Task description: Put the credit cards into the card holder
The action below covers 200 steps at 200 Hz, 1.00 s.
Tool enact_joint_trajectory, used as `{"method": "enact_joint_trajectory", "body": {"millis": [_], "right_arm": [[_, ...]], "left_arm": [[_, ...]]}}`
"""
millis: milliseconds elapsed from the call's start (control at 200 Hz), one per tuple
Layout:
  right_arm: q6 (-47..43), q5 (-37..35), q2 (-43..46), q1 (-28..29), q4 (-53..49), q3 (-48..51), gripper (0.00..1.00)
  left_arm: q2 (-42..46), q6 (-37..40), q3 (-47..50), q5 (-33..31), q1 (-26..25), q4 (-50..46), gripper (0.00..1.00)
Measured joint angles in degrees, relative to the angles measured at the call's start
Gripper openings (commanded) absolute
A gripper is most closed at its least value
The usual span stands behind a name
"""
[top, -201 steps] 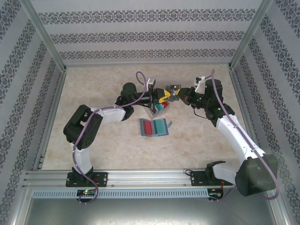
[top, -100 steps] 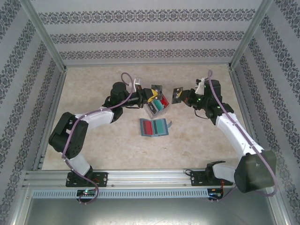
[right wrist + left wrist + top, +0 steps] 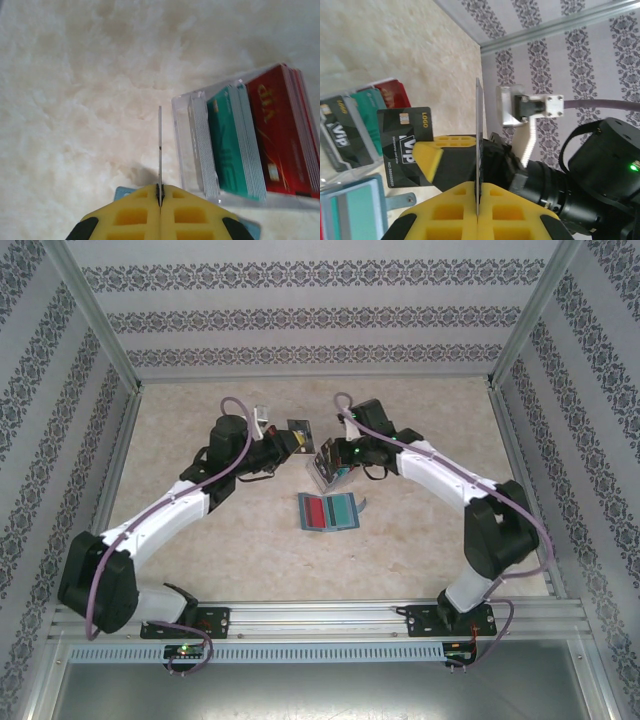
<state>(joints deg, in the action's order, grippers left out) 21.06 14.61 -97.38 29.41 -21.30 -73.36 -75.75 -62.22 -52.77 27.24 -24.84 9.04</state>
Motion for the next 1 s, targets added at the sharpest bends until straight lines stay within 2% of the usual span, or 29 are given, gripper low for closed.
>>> {"method": "enact_joint_trajectory", "body": {"millis": [230, 460, 585, 649, 679, 709, 729, 884, 999], "right_arm": [[-8.20, -4.72, -7.30, 1.25, -3.85, -4.92, 0.01], [-12.61, -5.38, -10.56, 1.25, -4.66, -6.60, 0.02], [-13.86, -5.42, -12.00, 1.70, -4.68, -6.88, 0.08], [-13.99, -5.66, -12.63, 2.01, -4.66, -6.93, 0.03], [-14.05, -5.64, -12.79, 2.21, -4.63, -6.93, 0.09], [-14.01, -5.64, -12.85, 2.25, -4.66, -6.93, 0.21], [-14.40, -5.62, -12.87, 2.27, -4.63, -6.93, 0.24], [-13.94, -5.60, -12.92, 2.36, -5.70, -8.04, 0.31], [-12.22, -5.57, -11.63, 1.92, -5.66, -7.39, 0.30]], "left_arm": [[2.23, 2.03, 2.58, -2.43, 0.22, -3.91, 0.03], [2.19, 2.01, 3.43, -2.25, 0.22, -4.66, 0.03], [2.08, 1.92, 3.48, -1.84, 0.22, -4.28, 0.04], [2.08, 1.81, 3.63, -1.79, 0.22, -4.11, 0.04], [2.08, 1.81, 3.72, -1.79, 0.22, -3.98, 0.04], [2.08, 1.81, 3.82, -1.79, 0.22, -3.87, 0.04], [2.08, 1.79, 3.87, -1.77, 0.22, -3.89, 0.04], [2.05, 1.81, 4.17, -1.25, 0.22, -3.65, 0.04], [1.60, 1.81, 4.17, -0.20, 0.22, -2.80, 0.04]]}}
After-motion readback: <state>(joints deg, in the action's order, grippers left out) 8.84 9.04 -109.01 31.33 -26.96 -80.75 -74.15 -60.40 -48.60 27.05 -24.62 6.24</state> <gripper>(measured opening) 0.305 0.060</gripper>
